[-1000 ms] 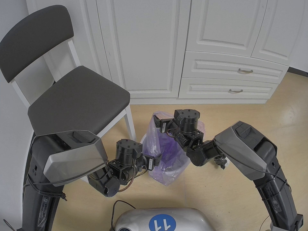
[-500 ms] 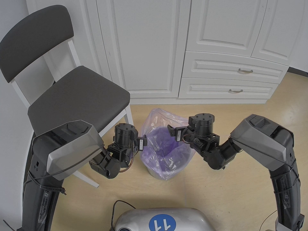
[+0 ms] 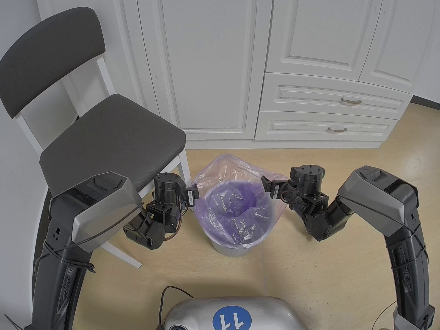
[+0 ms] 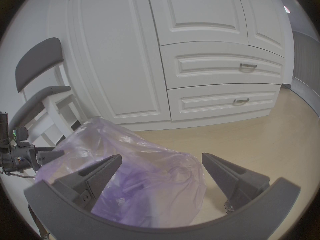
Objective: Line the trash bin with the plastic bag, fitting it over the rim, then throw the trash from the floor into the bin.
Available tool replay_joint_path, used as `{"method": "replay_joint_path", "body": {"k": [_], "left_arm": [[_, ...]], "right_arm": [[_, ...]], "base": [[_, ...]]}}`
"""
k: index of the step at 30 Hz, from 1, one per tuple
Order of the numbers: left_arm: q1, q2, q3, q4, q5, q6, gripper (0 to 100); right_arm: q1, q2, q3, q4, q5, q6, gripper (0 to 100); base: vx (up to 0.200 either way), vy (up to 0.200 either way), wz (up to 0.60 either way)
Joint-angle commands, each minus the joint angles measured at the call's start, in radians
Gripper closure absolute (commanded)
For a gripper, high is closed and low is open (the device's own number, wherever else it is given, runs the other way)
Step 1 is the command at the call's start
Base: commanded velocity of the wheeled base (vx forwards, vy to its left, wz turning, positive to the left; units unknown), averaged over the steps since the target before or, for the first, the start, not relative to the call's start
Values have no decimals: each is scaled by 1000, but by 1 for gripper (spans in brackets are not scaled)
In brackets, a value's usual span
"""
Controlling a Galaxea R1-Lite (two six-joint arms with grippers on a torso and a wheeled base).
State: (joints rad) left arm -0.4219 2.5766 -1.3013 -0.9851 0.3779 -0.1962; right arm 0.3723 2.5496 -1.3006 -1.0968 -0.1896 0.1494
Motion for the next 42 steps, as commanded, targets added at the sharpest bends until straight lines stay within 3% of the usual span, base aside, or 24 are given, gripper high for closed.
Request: {"method": "replay_joint_path", "body": {"k": [1,17,28,33,42], "left_arm": [[11,65,-53,-7,1,-26,0],[45,163,-194,8,3,-74,0],[46,172,-190,66,3,-75,0],[45,171,-185,105,1,-74,0],[15,171,-187,194,-50,-72,0]], "right_arm": [[-29,104,-74,17,-4,4,0],[-75,225,-298,118,-4,200,0],[-84,232,-304,133,-2,210,0],[-90,216,-304,206,-2,211,0],[-108,182,-269,236,-2,200,0]], "base": [[0,0,0],[0,0,0],[0,0,0],[0,0,0],[0,0,0]]}}
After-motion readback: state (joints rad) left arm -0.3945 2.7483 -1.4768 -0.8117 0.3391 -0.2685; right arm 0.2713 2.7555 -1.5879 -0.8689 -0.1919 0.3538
